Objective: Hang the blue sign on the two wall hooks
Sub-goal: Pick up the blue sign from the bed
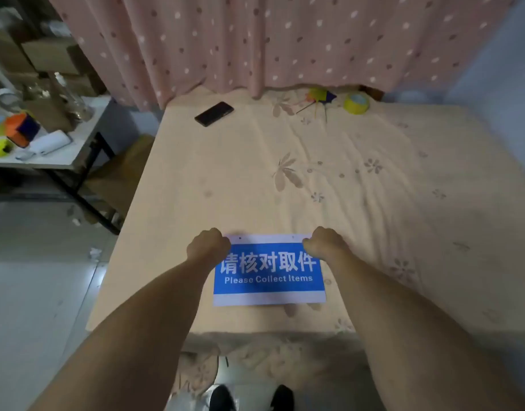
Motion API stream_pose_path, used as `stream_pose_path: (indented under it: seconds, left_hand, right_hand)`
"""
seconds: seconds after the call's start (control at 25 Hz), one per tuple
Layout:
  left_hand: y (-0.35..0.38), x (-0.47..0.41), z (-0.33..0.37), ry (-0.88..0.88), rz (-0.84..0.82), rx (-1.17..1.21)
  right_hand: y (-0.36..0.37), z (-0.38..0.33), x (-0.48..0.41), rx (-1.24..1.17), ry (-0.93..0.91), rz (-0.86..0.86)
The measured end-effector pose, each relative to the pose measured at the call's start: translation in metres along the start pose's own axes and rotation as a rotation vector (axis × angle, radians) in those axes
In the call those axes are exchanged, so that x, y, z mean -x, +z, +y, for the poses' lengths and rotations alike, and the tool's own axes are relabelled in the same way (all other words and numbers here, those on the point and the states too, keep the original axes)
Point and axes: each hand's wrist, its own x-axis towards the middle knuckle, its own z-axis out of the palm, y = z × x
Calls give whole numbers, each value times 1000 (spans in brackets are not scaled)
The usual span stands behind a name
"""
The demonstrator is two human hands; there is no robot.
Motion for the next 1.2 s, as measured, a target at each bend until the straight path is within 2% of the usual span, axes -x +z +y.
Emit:
stream_pose_path:
  seconds: [0.24,0.36,0.6,0.88,1.04,1.2]
  left_hand:
    - [56,-6,-29,-155,-144,21]
    - [65,-11,-33,-159,-119,54]
    - [70,-14,-33,-155,-67,103]
    - [74,-16,-35,-254,-28,301]
    - [70,-17,-34,-243,28,326]
    - [35,-18,-22,-206,137,369]
  right_hand:
    - [62,22,-25,-15,124,-126]
    - [71,24,-25,50,156,-149]
    - [86,22,-33,-14,168,-130]
    - [90,32,-38,-113,231,-76]
    - [83,32,-38,-222,227,10]
    - [49,13,-31,-345,184,126]
